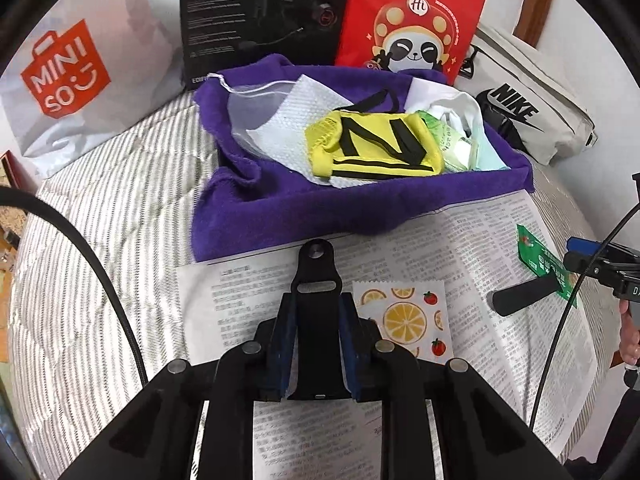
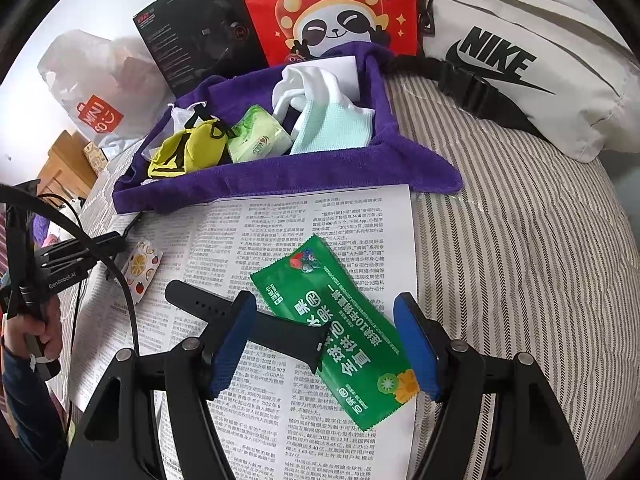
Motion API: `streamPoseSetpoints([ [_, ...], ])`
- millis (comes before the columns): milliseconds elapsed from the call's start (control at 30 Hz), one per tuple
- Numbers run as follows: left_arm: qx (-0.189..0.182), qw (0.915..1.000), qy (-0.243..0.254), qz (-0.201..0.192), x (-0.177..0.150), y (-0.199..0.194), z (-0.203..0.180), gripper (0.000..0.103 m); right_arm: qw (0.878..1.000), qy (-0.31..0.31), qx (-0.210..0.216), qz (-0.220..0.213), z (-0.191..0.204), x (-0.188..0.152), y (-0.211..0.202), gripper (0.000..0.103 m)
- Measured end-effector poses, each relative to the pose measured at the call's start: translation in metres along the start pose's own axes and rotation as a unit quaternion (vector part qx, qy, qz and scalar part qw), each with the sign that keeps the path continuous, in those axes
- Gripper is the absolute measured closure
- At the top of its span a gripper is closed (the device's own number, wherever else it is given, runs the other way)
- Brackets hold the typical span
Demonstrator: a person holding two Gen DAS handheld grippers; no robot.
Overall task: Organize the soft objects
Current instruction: 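Grasp the green snack packet with the right gripper while the left lifts the strap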
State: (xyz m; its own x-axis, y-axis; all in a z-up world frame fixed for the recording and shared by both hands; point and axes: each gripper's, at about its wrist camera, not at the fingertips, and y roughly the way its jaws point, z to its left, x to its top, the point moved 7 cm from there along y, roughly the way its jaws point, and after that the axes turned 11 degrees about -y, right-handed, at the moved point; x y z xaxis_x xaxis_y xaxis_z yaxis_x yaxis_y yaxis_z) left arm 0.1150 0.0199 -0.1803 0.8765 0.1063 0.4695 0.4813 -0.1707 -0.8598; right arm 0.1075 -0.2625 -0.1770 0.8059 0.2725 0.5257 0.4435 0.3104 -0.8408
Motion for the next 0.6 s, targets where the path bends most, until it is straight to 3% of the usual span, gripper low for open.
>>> streamPoseSetpoints([
  [300,0.063,0.9972,0.04,0.005,-0.013,0.005,0.0,0.08,1.0,-0.007,0.002,0.007,0.002,-0.005,0.002,0.032],
  [600,0.042,0.9989,0.022,-0.001,-0.012,0.006,0.002,0.083,0.999,-0.044,0.028,0.004,0.021,-0.008,0.003,0.032],
])
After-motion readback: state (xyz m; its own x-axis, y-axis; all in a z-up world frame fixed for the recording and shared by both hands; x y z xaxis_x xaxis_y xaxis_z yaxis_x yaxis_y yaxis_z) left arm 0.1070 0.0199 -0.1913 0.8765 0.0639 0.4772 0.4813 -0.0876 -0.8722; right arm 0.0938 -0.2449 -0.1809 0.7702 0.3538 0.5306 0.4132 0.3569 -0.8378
